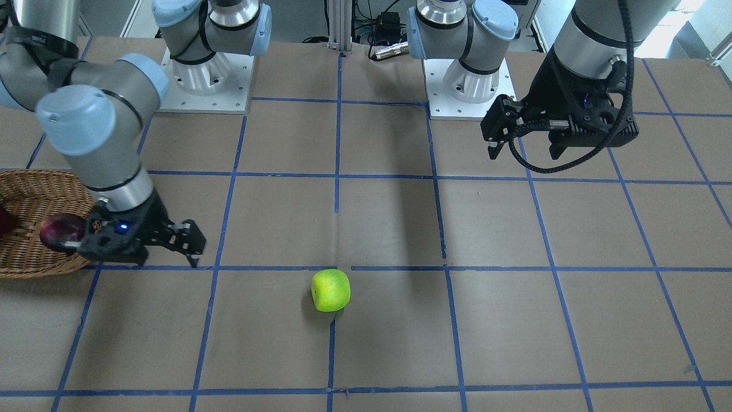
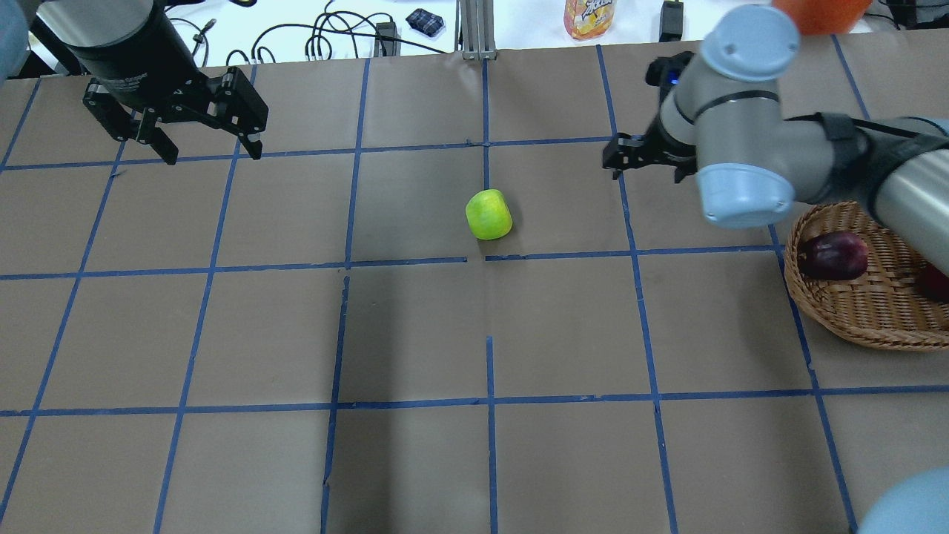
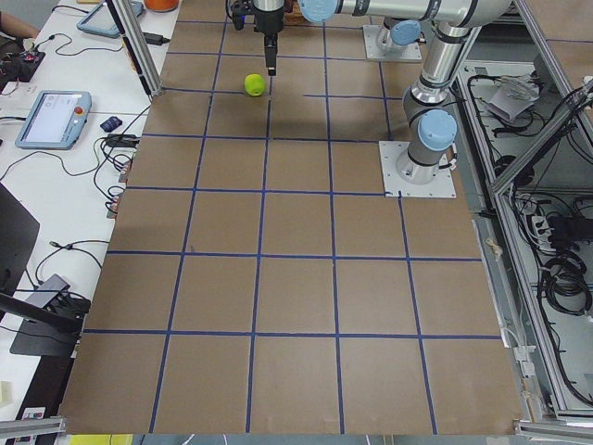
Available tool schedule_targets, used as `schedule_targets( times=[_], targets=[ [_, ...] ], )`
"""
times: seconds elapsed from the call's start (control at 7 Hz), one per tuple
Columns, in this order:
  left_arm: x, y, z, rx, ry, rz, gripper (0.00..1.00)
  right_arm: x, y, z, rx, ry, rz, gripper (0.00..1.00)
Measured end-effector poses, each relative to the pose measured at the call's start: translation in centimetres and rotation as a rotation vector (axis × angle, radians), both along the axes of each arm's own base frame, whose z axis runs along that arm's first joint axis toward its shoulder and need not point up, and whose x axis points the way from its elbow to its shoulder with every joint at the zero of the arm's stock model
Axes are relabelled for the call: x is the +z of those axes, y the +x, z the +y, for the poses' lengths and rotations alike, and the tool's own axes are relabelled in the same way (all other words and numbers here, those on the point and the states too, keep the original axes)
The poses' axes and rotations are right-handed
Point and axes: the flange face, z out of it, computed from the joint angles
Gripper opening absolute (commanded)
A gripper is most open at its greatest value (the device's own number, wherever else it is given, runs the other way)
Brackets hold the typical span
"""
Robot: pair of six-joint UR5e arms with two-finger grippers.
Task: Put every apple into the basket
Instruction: 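Reach the right gripper down to the green apple, then grasp the green apple with the right gripper and carry it to the basket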
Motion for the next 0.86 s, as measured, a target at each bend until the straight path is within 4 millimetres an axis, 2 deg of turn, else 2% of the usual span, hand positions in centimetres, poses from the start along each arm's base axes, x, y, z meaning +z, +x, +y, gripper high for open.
schedule_targets(
  times=[0.14, 0.29, 0.43, 0.57, 0.86],
  targets=[
    [-0.1, 0.0, -0.1, 0.014, 0.0, 0.0, 1.0, -0.8, 6.3, -2.0, -0.049, 0.007, -0.02, 1.0],
    [-0.2, -0.1, -0.1, 0.035, 0.002, 0.002, 1.0, -2.3, 11.4, -3.4, -0.068, 0.008, -0.023, 1.0],
    [-0.2, -0.2, -0.1, 0.043, 0.001, 0.003, 1.0, -3.9, 14.5, -4.2, -0.057, 0.014, -0.019, 1.0],
    [-0.2, -0.1, -0.2, 0.043, 0.0, 0.003, 1.0, -5.5, 16.2, -4.5, -0.038, 0.031, -0.013, 1.0],
    [-0.2, 0.0, -0.1, 0.038, -0.001, 0.003, 1.0, -7.5, 18.8, -3.6, 0.029, 0.056, -0.003, 1.0]
  ],
)
